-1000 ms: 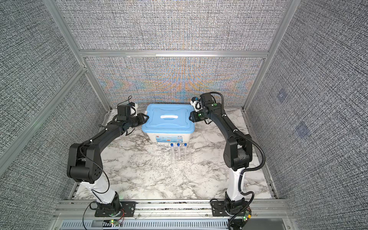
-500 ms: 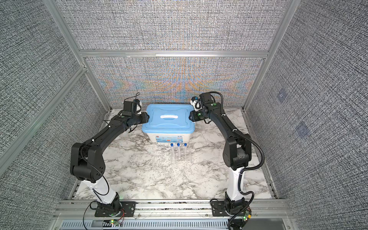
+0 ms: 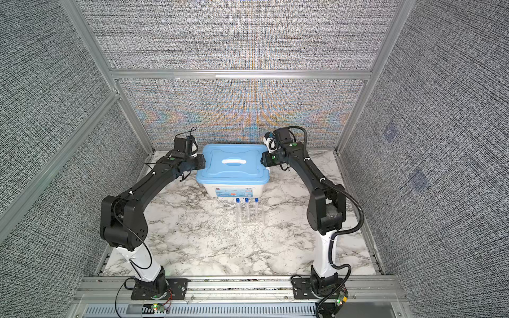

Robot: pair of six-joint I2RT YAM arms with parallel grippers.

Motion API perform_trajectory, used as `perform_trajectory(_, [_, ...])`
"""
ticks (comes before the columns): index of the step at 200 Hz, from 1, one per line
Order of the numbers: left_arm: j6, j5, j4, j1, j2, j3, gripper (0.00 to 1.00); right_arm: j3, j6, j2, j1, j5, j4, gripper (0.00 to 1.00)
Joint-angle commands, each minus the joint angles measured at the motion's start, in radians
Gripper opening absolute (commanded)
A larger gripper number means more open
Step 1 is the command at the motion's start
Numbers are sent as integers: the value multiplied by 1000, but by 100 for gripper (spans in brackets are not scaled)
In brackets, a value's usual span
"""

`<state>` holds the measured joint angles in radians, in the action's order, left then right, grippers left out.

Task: Organize the chemistry lab equipment

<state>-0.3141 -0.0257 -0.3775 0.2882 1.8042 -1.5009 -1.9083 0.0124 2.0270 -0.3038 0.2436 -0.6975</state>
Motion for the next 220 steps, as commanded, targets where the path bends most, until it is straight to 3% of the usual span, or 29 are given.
perform_trajectory(1, [12, -197, 3, 27, 6, 8, 40, 3, -22, 20, -25, 124, -46, 45])
perform_trajectory(80, [-8, -188, 50, 26, -55, 35, 64, 8, -2, 3, -25, 53, -48, 50])
perform_trajectory(176, [-49, -49, 38, 22, -116, 88, 77, -6, 21, -21, -23, -39, -56, 59])
perform_trajectory(220, [-72, 0, 31, 7, -148, 83, 82, -3, 44, -44, -21, -63, -43, 67])
